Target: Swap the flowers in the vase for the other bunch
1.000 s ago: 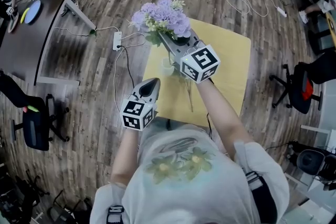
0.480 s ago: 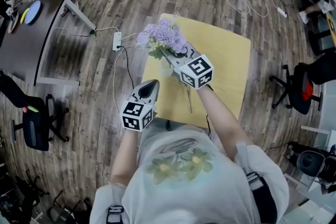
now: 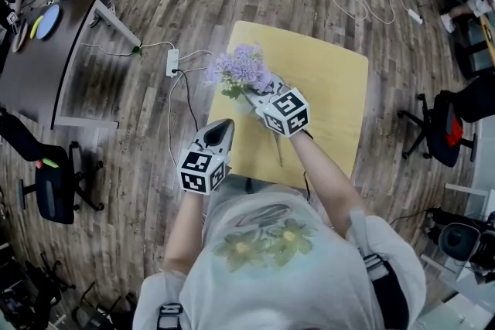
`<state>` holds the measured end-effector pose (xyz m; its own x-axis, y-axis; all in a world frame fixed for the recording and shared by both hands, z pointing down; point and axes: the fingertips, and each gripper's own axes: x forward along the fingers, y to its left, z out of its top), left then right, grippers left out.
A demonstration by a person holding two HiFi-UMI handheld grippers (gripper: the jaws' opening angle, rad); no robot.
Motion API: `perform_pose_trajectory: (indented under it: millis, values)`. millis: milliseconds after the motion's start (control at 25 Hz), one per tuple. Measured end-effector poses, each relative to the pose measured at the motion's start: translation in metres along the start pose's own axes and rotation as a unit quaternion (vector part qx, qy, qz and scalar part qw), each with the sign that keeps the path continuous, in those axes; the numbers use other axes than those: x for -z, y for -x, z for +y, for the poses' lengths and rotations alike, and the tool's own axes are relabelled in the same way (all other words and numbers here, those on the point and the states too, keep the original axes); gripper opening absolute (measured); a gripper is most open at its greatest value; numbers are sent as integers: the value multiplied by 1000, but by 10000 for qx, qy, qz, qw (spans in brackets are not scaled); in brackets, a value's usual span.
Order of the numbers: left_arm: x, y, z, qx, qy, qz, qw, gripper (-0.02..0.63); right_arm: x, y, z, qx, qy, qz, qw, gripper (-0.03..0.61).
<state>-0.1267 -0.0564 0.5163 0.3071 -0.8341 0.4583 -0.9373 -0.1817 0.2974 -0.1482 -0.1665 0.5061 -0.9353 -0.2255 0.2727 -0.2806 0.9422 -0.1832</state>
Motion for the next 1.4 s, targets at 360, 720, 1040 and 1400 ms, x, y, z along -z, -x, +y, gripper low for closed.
perform_pose_trajectory:
  millis: [360, 720, 1040, 1400]
  values:
    - [3, -4, -10, -4, -18, 37, 10000, 17, 32, 12, -3, 36, 60, 396, 9992, 84]
    - [4, -6, -9, 0, -17, 77, 10000, 17, 57, 15, -2, -74, -122, 465, 9988, 84]
    - [2, -6, -10, -27, -28, 49, 10000, 17, 60, 21, -2, -26, -146, 520, 9985, 113]
    - [-3, -6, -17, 19, -60, 2, 10000, 17, 71, 47, -2, 122, -413, 640, 9970, 221]
